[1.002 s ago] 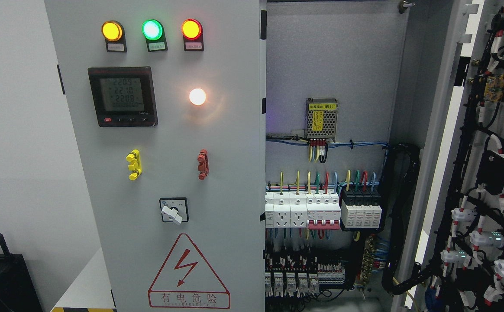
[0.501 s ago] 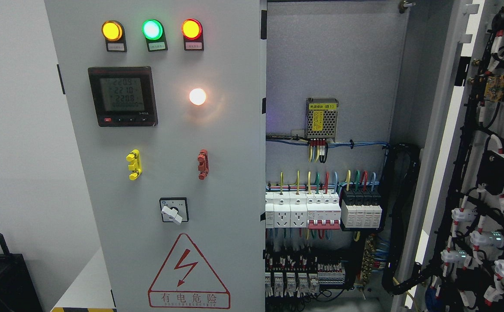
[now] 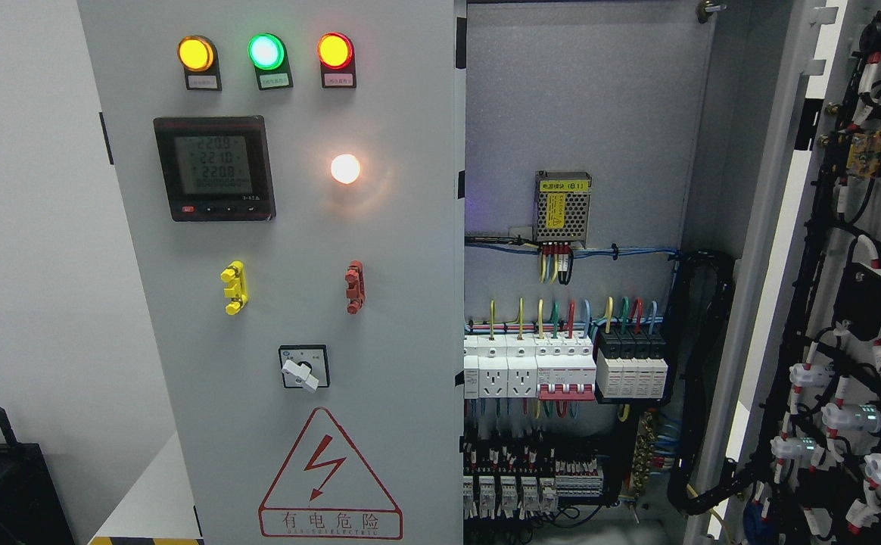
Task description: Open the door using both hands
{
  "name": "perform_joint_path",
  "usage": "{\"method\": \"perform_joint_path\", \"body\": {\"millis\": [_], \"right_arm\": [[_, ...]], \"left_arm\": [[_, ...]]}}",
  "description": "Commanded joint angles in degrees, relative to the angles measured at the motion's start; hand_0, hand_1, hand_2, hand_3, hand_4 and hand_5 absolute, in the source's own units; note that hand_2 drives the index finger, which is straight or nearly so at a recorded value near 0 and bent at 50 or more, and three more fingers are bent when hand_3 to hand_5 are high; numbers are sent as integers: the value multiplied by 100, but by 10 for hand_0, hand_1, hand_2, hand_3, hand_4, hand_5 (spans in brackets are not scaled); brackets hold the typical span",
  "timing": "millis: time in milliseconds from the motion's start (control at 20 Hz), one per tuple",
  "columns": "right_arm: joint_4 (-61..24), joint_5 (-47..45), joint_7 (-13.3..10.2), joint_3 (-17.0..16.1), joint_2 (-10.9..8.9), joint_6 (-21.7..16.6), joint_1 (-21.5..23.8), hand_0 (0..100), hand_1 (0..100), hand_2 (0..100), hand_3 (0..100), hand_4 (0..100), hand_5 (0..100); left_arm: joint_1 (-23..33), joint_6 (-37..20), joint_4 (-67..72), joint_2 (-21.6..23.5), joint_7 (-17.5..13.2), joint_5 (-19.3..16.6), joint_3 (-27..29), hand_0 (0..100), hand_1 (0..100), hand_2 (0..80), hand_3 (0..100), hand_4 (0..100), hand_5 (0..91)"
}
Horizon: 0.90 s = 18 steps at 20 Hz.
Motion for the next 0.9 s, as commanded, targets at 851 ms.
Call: {"method": "perform_joint_path", "body": {"millis": [851], "right_arm": [[-34, -41, -19, -65, -313, 613, -998, 0, 0, 0, 0, 0, 0]], "left_arm": [[-167, 116, -335, -41, 236, 672, -22, 0, 0, 0, 0, 43, 0]]}}
